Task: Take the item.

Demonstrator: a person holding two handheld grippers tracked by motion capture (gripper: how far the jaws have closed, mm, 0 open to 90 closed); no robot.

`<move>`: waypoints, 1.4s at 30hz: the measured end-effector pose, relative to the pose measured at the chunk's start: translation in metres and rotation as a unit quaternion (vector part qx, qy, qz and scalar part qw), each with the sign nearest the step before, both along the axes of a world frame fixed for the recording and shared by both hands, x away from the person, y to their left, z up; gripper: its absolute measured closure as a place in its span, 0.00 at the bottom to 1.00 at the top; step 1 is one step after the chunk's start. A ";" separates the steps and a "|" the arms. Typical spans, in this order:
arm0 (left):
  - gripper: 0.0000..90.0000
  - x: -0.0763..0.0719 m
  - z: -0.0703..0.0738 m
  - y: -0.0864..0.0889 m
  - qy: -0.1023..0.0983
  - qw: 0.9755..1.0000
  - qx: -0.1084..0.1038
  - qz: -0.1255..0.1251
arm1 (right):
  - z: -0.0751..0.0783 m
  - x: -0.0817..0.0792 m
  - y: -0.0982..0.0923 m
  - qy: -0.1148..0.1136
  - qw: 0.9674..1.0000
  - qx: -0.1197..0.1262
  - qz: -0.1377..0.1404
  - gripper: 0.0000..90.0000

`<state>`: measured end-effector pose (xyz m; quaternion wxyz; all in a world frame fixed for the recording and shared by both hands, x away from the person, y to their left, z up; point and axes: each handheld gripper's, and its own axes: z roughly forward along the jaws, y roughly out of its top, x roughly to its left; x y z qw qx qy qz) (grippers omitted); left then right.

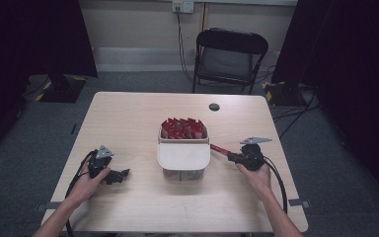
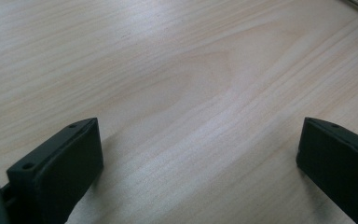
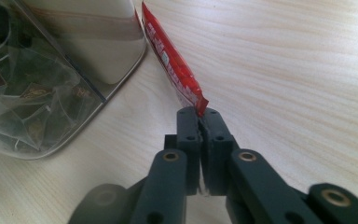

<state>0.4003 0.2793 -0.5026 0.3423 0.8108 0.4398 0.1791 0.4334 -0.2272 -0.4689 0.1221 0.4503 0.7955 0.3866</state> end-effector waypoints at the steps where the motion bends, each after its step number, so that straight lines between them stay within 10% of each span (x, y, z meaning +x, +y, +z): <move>1: 0.00 0.000 0.000 0.000 0.000 1.000 0.000 0.000 | 0.000 0.000 0.000 0.000 1.000 0.000 0.000 0.93; 11: 0.00 0.000 0.000 0.000 0.000 1.000 0.000 0.000 | -0.002 0.001 0.001 0.000 1.000 0.008 -0.001 0.83; 27: 0.00 0.000 0.000 0.000 0.000 1.000 0.000 0.000 | 0.020 -0.006 -0.010 -0.037 0.997 0.057 -0.043 0.38; 42: 0.00 0.000 0.000 0.000 0.000 1.000 0.000 0.000 | 0.035 -0.034 -0.035 -0.036 0.996 0.043 -0.071 0.19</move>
